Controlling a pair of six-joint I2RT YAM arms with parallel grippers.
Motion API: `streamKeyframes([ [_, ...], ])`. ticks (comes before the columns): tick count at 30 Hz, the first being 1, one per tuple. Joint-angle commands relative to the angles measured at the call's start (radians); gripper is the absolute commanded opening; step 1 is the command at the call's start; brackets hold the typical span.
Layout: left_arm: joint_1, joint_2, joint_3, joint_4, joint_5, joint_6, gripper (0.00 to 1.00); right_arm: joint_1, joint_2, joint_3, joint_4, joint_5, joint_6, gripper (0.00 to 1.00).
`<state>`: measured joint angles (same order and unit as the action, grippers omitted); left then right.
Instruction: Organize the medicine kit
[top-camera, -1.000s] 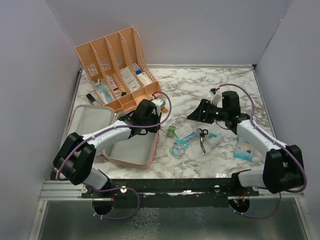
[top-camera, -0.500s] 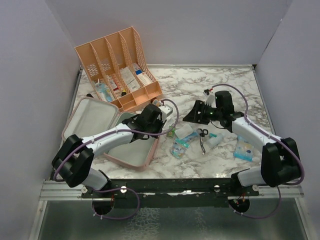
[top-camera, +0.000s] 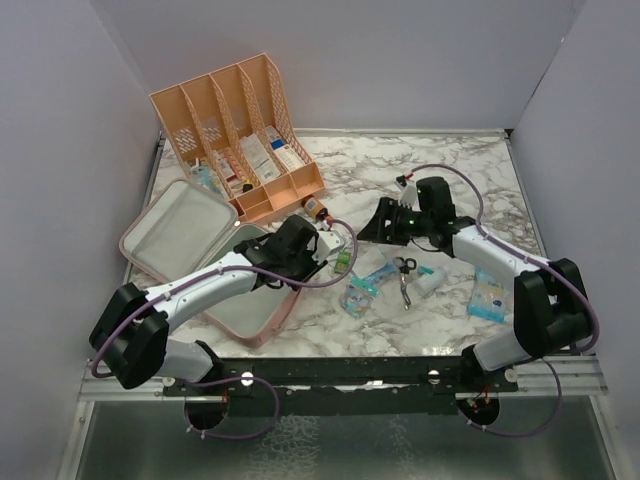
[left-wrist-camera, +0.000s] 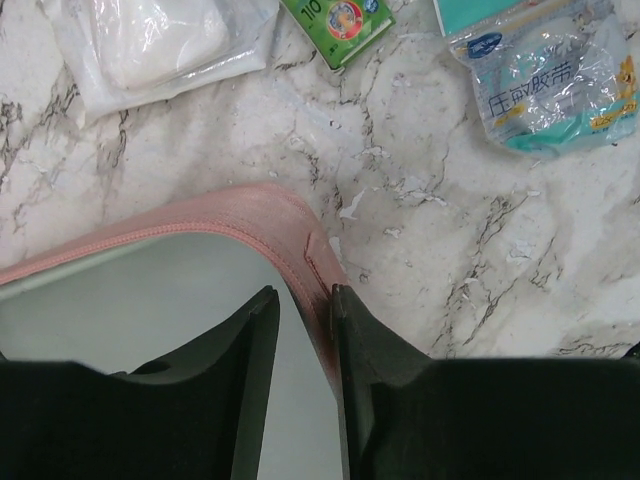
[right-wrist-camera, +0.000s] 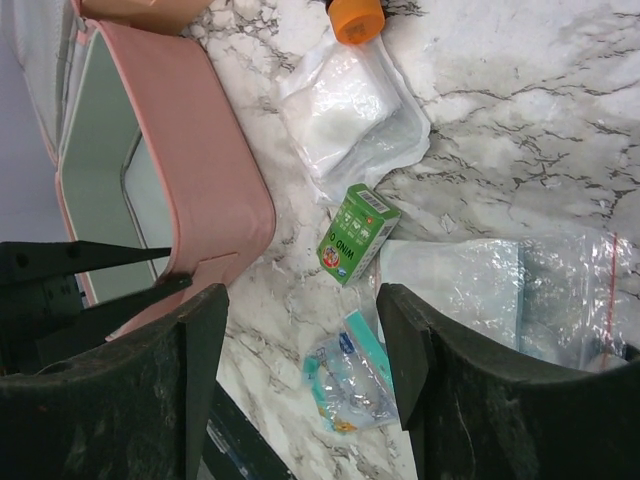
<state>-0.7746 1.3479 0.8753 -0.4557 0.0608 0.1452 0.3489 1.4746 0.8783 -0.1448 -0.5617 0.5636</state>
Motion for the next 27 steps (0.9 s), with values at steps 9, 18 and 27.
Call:
streamKeyframes([
  [9,-0.001,-0.091,0.056,-0.005,-0.041,-0.042,0.75,0.076,0.192,0.163,0.109,0.104,-0.121,0.73],
  [18,0.02,-0.434,-0.088,0.329,-0.271,-0.213,0.9,0.17,0.427,0.427,0.048,0.209,-0.257,0.73],
  [27,0.022,-0.611,-0.186,0.419,-0.371,-0.462,0.99,0.225,0.647,0.694,-0.11,0.368,-0.395,0.73],
])
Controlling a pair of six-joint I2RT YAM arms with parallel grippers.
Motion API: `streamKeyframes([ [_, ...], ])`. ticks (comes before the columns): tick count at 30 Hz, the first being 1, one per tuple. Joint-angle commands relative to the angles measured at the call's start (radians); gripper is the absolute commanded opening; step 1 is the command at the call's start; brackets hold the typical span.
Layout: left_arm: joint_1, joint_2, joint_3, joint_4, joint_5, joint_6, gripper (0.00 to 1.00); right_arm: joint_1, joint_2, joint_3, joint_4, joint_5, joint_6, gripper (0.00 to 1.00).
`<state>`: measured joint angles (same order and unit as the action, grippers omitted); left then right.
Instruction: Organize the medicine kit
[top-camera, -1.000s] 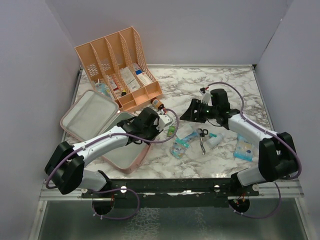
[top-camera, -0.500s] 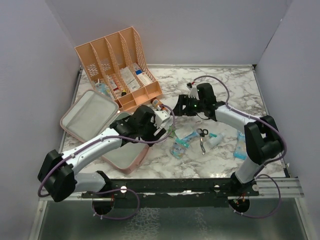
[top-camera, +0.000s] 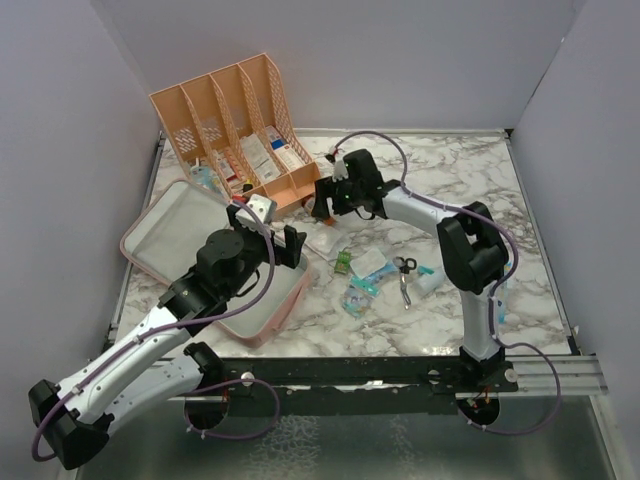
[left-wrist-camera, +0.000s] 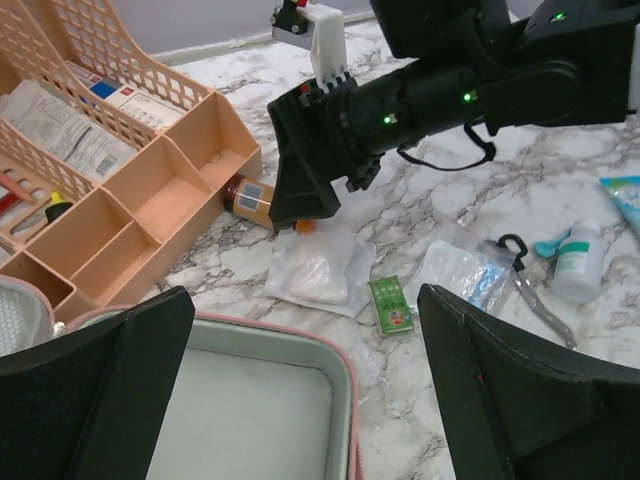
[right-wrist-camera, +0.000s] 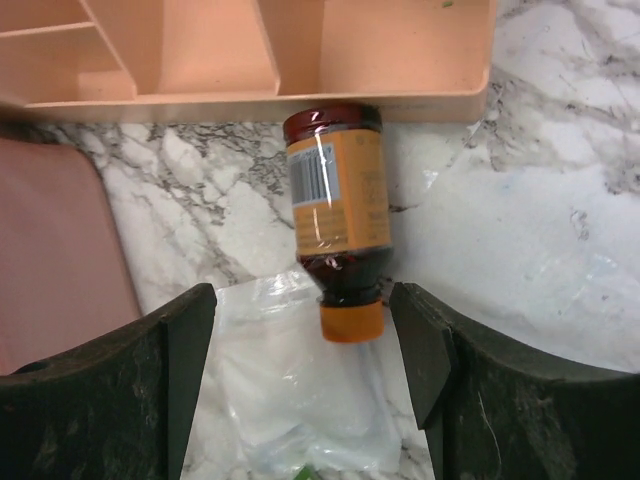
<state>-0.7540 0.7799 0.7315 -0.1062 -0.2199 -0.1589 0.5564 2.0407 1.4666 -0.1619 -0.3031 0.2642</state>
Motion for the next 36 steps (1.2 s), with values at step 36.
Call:
streamKeyframes([
  [36,0.018,0.109,0.0,0.012,-0.017,-0.439,0.99,0.052,-0.056,0.024,0.161,0.149,0.003,0.38],
])
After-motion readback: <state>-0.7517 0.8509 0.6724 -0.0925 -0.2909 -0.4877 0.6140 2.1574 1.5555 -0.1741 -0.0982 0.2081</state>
